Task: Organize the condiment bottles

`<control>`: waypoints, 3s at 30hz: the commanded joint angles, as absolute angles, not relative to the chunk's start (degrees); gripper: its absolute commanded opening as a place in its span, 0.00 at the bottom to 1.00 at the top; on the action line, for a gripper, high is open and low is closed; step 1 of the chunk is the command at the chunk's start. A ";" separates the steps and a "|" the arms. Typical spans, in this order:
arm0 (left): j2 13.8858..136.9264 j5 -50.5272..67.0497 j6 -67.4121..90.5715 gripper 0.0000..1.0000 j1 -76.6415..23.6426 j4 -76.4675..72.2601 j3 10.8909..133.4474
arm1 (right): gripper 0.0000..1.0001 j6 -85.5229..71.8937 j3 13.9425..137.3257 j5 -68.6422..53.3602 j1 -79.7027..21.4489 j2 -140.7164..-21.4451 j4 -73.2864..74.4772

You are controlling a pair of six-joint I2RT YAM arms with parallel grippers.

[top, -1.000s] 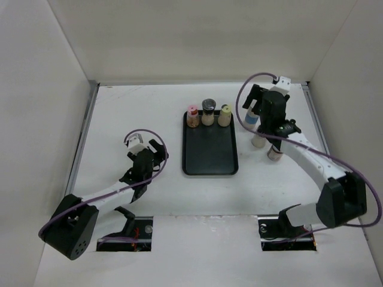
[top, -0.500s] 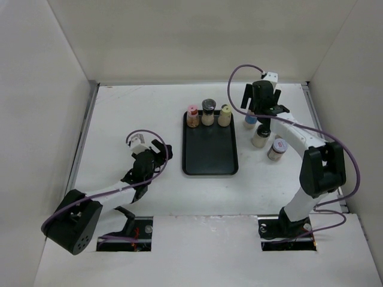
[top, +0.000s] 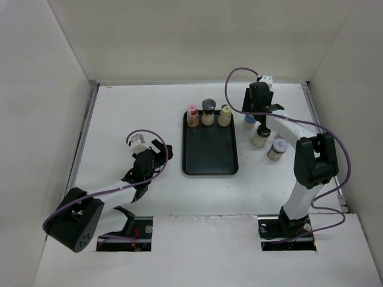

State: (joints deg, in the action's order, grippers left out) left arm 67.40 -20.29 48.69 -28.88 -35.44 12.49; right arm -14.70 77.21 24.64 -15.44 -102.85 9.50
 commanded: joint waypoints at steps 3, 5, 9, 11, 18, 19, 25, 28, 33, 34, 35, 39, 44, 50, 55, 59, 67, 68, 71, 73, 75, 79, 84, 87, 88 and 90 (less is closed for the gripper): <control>66.71 -19.95 49.31 0.79 -28.43 -38.85 12.92 | 0.55 -13.36 79.37 26.27 -15.69 -99.51 3.79; 66.97 -19.95 49.31 0.79 -28.34 -38.85 13.01 | 0.54 -12.84 78.84 27.42 -16.30 -95.91 2.12; 66.45 -19.78 49.31 0.79 -28.34 -38.85 12.92 | 0.53 -12.39 76.39 28.04 -18.84 -87.65 0.53; 66.53 -19.86 49.39 0.79 -28.34 -38.85 12.92 | 0.53 -12.31 74.19 28.30 -20.60 -83.52 0.09; 66.88 -20.13 49.39 0.79 -28.43 -38.85 13.01 | 0.52 -12.74 68.12 29.53 -28.51 -73.92 -0.71; 66.88 -20.21 49.39 0.79 -28.26 -38.85 13.01 | 0.52 -12.74 68.03 29.53 -29.82 -73.39 -0.36; 65.48 -20.83 49.48 0.79 -27.47 -38.85 12.31 | 0.52 -13.80 69.08 27.60 -38.17 -76.80 -1.49; 65.48 -20.39 49.57 0.79 -26.85 -38.85 12.13 | 0.52 -13.80 70.48 26.54 -40.12 -82.16 -3.59; 64.86 -20.39 49.66 0.79 -26.50 -38.76 11.78 | 0.52 -13.54 70.31 26.10 -40.91 -89.28 -10.72; 64.95 -20.22 49.66 0.79 -26.32 -38.76 11.78 | 0.52 -13.54 70.83 26.02 -40.91 -90.51 -10.90; 64.95 -20.13 49.66 0.79 -26.32 -38.67 11.78 | 0.52 -13.45 71.01 26.02 -40.91 -91.31 -11.25; 65.47 -20.04 49.75 0.79 -26.76 -38.85 12.04 | 0.53 -13.80 71.72 26.10 -40.65 -94.91 -12.39; 65.74 -19.60 49.75 0.79 -26.93 -38.85 12.22 | 0.53 -12.92 72.69 27.16 -40.21 -98.52 -12.74; 66.27 -19.16 49.83 0.79 -26.67 -38.85 12.39 | 0.53 -11.69 74.00 28.38 -39.77 -101.51 -13.27; 66.71 -19.07 49.83 0.79 -26.50 -38.85 12.48 | 0.54 -11.25 75.49 28.92 -39.33 -102.21 -12.66; 66.71 -18.90 49.83 0.79 -26.67 -38.85 12.57 | 0.54 -10.81 75.85 28.83 -38.98 -102.83 -11.96; 67.50 -18.54 49.92 0.79 -26.41 -38.85 12.83 | 0.59 -12.04 76.20 26.46 -38.19 -104.94 -10.55; 67.50 -18.37 49.92 0.79 -26.32 -38.85 12.83 | 0.59 -12.13 76.38 26.28 -38.10 -105.20 -10.37; 67.06 -18.46 50.01 0.79 -26.41 -38.85 12.74 | 0.64 -12.65 76.38 26.54 -37.92 -104.94 -10.11; 67.24 -18.28 50.01 0.79 -26.15 -38.85 12.74 | 0.74 -12.92 76.20 26.54 -37.92 -104.33 -10.11; 66.98 -18.28 50.01 0.79 -26.06 -38.85 12.66 | 0.83 -12.75 76.20 26.72 -37.92 -103.37 -9.76; 66.97 -18.46 50.01 0.79 -26.15 -38.85 12.66 | 0.94 -13.36 74.98 26.46 -38.19 -99.33 -8.70; 66.62 -18.63 50.01 0.79 -26.23 -38.85 12.57 | 1.00 -14.41 69.63 26.72 -38.19 -89.32 -8.88; 66.80 -18.37 50.01 0.79 -25.97 -38.85 12.48 | 0.99 -16.34 62.60 27.59 -35.91 -80.80 -8.88; 66.54 -18.28 50.01 0.79 -26.06 -38.85 12.39 | 0.98 -17.04 59.97 28.38 -34.60 -77.90 -8.53; 66.45 -18.72 50.01 0.79 -26.58 -38.85 12.48 | 0.97 -18.89 54.52 30.66 -31.00 -72.27 -7.39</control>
